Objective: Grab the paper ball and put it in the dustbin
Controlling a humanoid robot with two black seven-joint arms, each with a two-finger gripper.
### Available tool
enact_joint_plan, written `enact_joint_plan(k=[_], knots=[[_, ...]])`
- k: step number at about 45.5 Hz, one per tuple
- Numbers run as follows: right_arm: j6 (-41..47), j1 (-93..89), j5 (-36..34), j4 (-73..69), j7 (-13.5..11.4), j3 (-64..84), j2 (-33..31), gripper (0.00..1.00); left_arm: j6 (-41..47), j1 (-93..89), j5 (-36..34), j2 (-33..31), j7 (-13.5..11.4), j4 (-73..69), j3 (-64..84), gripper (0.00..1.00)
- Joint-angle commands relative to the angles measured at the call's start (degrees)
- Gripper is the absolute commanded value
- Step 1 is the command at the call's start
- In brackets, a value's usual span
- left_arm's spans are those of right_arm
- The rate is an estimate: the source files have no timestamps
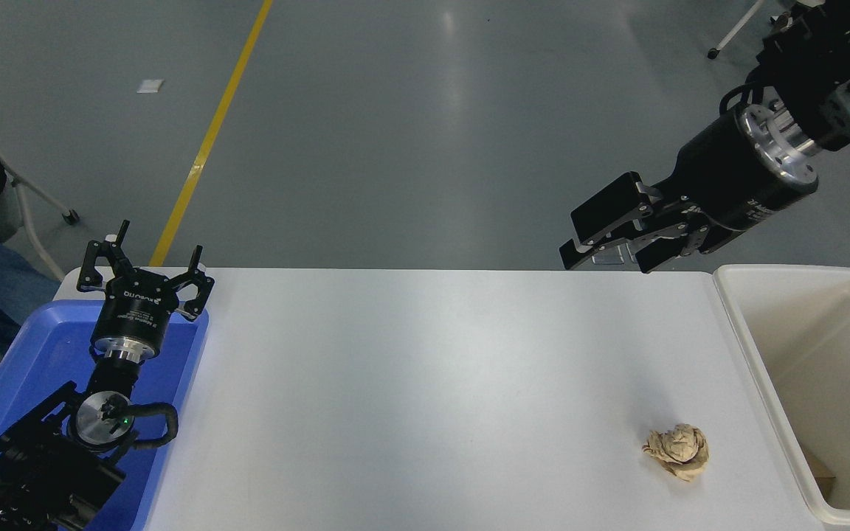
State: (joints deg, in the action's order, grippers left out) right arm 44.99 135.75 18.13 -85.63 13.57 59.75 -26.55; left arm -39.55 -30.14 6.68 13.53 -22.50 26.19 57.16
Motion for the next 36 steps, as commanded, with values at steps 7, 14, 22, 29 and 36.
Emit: enact_joint_plan(k=[7,14,22,29,36], knots=[[0.01,-4.44,-0.11,6.61,-0.39,0.89,2.56,1.0,-0.09,0.08,0.0,0.0,-0.18,0.0,0.06,1.0],[0.01,-8.13,-1.95,11.01,-0.57,0.89,3.26,1.0,-0.09,0.08,0.0,0.0,-0.18,0.0,0.06,1.0],[0.01,-10.94,-4.67,14.26,-1.79,1.07,5.98,1.0,-0.09,0.08,0.0,0.0,-0.18,0.0,0.06,1.0],[0.01,-11.91,-11.7,16.64,-4.34,2.91,7.48,1.0,-0.09,0.08,0.0,0.0,-0.18,0.0,0.06,1.0],[0.01,-12.44,-11.45,15.24,-4.26,5.55,6.86,1.0,0.0,0.08,0.09,0.0,-0.18,0.0,0.06,1.0]])
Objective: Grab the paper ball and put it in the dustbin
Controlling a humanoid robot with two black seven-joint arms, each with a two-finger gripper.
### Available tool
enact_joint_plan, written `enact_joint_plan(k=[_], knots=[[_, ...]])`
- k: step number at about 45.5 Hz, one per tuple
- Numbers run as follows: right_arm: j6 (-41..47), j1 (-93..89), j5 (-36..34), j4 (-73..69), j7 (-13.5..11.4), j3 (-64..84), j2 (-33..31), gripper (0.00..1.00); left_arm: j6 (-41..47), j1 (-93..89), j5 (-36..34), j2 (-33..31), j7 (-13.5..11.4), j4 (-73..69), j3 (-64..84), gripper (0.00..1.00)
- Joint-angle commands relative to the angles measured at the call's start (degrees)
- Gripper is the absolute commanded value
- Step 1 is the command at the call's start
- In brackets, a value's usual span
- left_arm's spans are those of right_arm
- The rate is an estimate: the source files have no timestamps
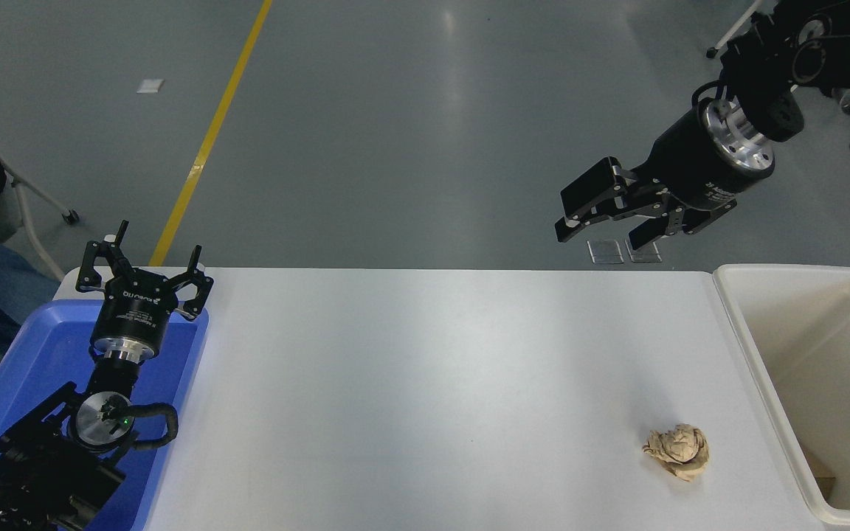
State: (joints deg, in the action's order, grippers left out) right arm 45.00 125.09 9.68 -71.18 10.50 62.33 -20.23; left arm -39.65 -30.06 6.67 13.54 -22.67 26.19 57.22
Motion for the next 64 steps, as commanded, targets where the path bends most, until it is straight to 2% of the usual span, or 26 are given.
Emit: enact_joint_plan(k=[1,5,9,14,25,32,52,64], knots=[[0.0,-2.3,-2.74,0.34,-1.18,3.14,0.02,1.0,0.09,0.0,0.09,0.0,0.0,0.0,0.0,1.0],[0.0,-4.5,1.81,-2.55,-1.27,2.18,-4.19,1.0,0.18,0.09,0.09,0.0,0.0,0.0,0.0,1.0],[0.0,-7.75,9.9,-4.4,-1.18,1.13,-6.57,1.0,0.18,0.0,0.09,0.0,0.0,0.0,0.0,1.0],[0.0,-14.69,15.88,-4.14,-1.18,-0.98,-9.47,1.0,0.18,0.0,0.01,0.0,0.0,0.0,0.0,1.0],[-5.36,-27.87,18.88,-0.9,-1.27,-8.8,-12.11,1.0,0.18,0.0,0.09,0.0,0.0,0.0,0.0,1.0],[-8.87,-36.31,25.2,2.8,-1.27,-12.14,-12.2,1.0,0.18,0.0,0.01,0.0,0.0,0.0,0.0,1.0],[-16.43,-54.25,36.37,14.75,-1.35,-19.61,-12.11,1.0,0.18,0.0,0.01,0.0,0.0,0.0,0.0,1.0],[-19.07,-59.17,37.34,17.39,-1.53,-21.9,-11.68,1.0,0.18,0.0,0.01,0.0,0.0,0.0,0.0,1.0]])
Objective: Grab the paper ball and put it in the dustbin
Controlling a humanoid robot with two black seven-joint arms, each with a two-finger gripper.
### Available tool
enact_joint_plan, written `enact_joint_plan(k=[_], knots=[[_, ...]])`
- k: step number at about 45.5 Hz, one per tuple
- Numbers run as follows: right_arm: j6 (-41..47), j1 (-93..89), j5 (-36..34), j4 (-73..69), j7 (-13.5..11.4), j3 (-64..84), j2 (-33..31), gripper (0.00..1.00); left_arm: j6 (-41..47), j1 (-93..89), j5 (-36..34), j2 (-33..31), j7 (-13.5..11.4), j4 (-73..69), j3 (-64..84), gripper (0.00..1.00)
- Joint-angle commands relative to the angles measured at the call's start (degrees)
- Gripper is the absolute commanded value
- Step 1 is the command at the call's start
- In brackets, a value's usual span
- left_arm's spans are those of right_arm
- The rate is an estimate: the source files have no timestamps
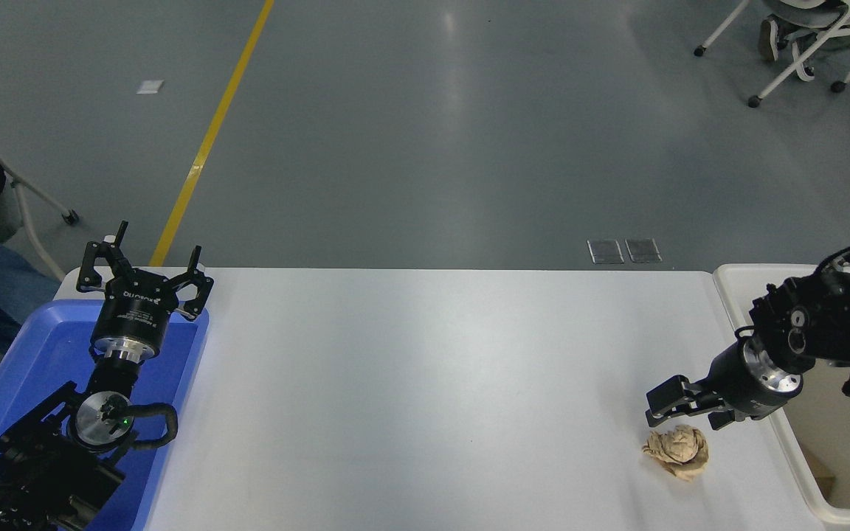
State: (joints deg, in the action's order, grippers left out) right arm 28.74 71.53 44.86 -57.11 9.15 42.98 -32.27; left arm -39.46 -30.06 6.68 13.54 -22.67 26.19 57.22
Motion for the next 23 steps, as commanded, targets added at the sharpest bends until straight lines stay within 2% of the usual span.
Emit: enact_joint_plan(k=[1,8,11,15,20,22,23], knots=[[-3.16,-5.96,2.16,3.58,-0.19,-2.73,0.45,1.0,0.0,0.0,0.0,0.0,0.0,0.0,0.0,1.0],[-5.88,-8.86,2.16,6.48,-0.1,-3.78,1.07,1.0,0.0,0.0,0.0,0.0,0.0,0.0,0.0,1.0],[-6.93,-10.01,2.07,7.36,-0.1,-4.57,1.33,0.96,0.0,0.0,0.0,0.0,0.09,0.0,0.0,1.0],[-7.29,-10.97,2.07,7.54,-0.1,-5.19,1.86,0.75,-0.09,0.0,0.0,0.0,0.0,0.0,0.0,1.0],[-7.47,-11.24,2.07,7.63,-0.1,-5.19,1.95,0.25,-0.09,0.0,0.0,0.0,0.0,0.0,0.0,1.0],[-7.47,-11.15,2.07,7.54,-0.1,-5.19,1.95,0.22,-0.09,0.0,0.0,0.0,0.0,0.0,0.0,1.0],[-7.47,-10.98,1.98,7.54,-0.01,-5.19,1.95,0.15,-0.09,-0.09,0.0,0.0,0.0,0.0,0.0,1.0]])
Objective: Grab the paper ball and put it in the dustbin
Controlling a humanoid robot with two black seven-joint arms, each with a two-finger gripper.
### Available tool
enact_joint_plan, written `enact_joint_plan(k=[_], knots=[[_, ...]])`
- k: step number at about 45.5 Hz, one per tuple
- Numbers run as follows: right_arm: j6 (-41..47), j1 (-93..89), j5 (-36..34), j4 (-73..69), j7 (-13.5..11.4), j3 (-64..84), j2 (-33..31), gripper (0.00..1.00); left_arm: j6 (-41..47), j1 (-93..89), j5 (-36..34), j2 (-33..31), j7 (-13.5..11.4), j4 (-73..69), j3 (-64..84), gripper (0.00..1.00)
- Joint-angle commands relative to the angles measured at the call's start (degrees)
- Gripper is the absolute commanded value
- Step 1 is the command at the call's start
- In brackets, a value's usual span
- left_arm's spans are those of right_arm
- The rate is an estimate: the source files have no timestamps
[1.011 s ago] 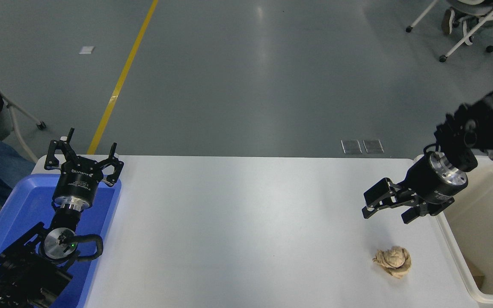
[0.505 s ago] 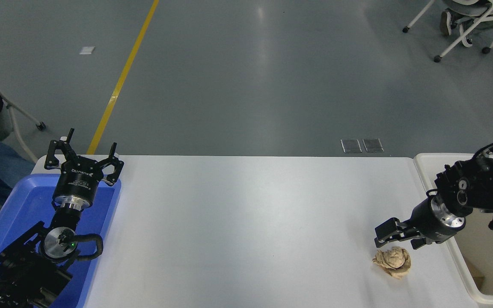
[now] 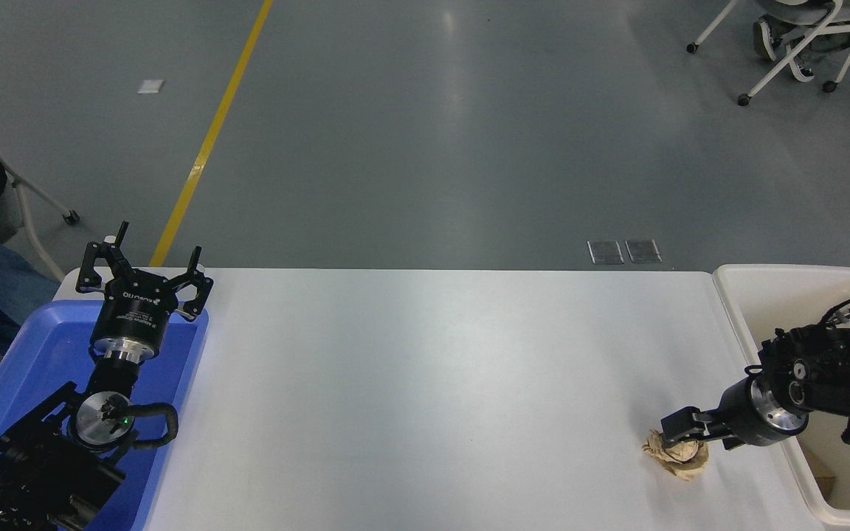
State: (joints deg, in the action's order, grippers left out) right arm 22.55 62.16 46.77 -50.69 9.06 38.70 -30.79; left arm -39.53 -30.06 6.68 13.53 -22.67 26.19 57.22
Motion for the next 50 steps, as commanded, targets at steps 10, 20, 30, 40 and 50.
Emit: enact_joint_plan(k=[10,20,30,40,50], knots=[[-0.58,2.25,-0.62,-0.64,0.44,-0.56,-0.33,0.0,-0.03,-0.09,0.0,0.0,0.08,0.0,0.0,1.0],[6.35,20.26,-0.8,-9.95,0.35,3.92,-8.14,0.0,-0.11,-0.09,0.0,0.0,0.08,0.0,-0.09,1.0],[15.67,37.75,-0.98,-16.45,0.26,8.76,-12.1,0.0,-0.03,-0.09,0.0,0.0,0.08,0.0,-0.09,1.0],[20.33,59.1,-7.91,-23.31,0.35,22.81,-11.06,0.0,-0.11,-0.09,0.0,0.0,0.08,0.0,-0.09,1.0],[22.45,72.83,-10.99,-29.2,0.35,31.0,-7.45,0.0,-0.03,0.0,0.0,0.0,0.17,0.0,-0.09,1.0]])
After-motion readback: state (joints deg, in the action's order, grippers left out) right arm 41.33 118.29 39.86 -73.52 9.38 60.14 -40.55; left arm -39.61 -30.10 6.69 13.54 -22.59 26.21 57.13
